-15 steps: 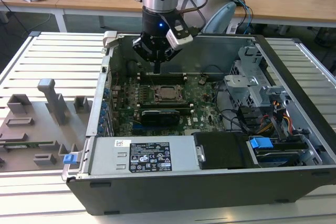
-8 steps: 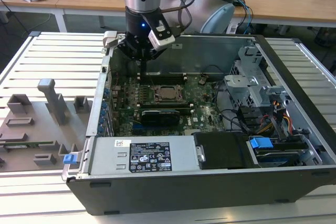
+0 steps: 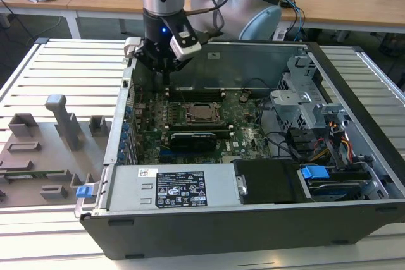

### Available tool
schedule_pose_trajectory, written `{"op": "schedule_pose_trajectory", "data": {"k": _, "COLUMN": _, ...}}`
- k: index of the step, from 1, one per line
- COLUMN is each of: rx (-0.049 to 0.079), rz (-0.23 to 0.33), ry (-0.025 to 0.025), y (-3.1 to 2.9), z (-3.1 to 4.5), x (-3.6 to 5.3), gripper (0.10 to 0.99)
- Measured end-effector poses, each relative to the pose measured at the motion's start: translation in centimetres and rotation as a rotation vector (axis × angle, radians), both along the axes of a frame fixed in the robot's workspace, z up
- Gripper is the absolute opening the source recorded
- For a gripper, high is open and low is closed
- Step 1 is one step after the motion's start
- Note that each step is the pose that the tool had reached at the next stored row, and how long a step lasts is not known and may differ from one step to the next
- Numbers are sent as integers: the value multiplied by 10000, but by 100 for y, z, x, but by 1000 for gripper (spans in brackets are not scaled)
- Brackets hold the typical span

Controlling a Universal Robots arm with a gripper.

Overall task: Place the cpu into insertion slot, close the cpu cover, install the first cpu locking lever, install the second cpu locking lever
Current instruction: 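Install the first cpu locking lever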

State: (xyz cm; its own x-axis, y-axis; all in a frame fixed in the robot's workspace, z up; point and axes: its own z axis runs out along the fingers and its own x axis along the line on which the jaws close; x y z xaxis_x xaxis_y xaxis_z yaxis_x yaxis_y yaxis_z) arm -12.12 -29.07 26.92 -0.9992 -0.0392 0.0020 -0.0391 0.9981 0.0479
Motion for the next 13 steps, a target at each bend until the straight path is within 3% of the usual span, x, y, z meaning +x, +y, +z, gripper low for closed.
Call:
{"op": "schedule_pose_trajectory", "data": {"k": 8, "rx": -15, "rz": -1, "ry": 7, "y": 36, "z": -39, "x": 170, "gripper": 106}}
{"op": "schedule_pose_trajectory", "data": {"k": 11, "rx": -17, "rz": -2, "ry": 11, "y": 44, "z": -49, "x": 324, "gripper": 106}}
{"op": "schedule_pose_trajectory", "data": {"k": 13, "rx": -17, "rz": 1, "ry": 14, "y": 45, "z": -52, "x": 376, "gripper": 106}}
